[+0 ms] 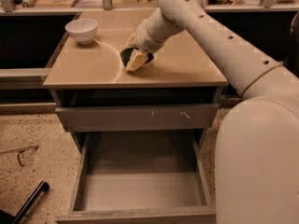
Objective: Pick sponge from middle drawer and place on counter
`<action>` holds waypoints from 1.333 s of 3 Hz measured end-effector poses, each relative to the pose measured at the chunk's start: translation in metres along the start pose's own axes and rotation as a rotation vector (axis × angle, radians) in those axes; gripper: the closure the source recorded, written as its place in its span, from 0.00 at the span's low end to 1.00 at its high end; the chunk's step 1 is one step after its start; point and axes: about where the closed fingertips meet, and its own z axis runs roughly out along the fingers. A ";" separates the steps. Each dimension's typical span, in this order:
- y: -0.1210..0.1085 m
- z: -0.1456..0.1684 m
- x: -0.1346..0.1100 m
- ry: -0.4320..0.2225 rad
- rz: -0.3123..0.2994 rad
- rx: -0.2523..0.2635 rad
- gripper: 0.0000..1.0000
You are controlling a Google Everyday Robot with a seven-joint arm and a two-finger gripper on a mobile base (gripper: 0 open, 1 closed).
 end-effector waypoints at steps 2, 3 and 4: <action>0.000 0.000 0.000 0.000 0.000 0.000 0.00; 0.000 0.000 0.000 0.000 0.000 0.000 0.00; -0.007 -0.021 -0.010 0.009 -0.008 0.080 0.00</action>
Offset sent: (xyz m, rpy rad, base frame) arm 0.0000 0.0000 0.0000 0.0000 0.0000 0.0000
